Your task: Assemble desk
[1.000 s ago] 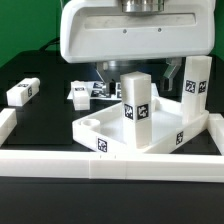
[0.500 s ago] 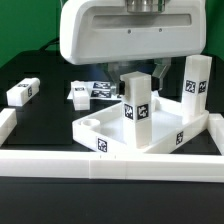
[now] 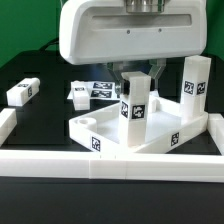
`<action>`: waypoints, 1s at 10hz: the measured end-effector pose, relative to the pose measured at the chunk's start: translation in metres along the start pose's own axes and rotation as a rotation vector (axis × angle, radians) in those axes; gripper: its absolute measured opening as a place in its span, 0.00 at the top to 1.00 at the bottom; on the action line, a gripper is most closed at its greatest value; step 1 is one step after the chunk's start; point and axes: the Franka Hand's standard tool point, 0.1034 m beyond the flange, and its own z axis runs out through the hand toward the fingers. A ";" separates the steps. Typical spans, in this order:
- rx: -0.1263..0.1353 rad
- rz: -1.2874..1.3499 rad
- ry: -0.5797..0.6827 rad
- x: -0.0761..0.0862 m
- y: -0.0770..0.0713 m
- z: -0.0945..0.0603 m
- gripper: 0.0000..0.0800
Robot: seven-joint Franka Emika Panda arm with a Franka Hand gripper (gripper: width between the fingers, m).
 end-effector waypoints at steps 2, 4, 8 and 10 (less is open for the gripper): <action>0.003 0.166 0.001 0.000 0.000 0.000 0.64; 0.006 0.371 0.000 -0.001 -0.001 0.001 0.64; 0.011 0.742 0.001 0.000 -0.003 0.001 0.64; 0.011 0.891 0.000 0.001 -0.006 0.001 0.64</action>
Offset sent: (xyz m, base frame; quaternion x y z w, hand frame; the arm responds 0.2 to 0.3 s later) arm -0.0074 -0.0015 -0.0051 -0.0073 -0.0029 0.2471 0.9690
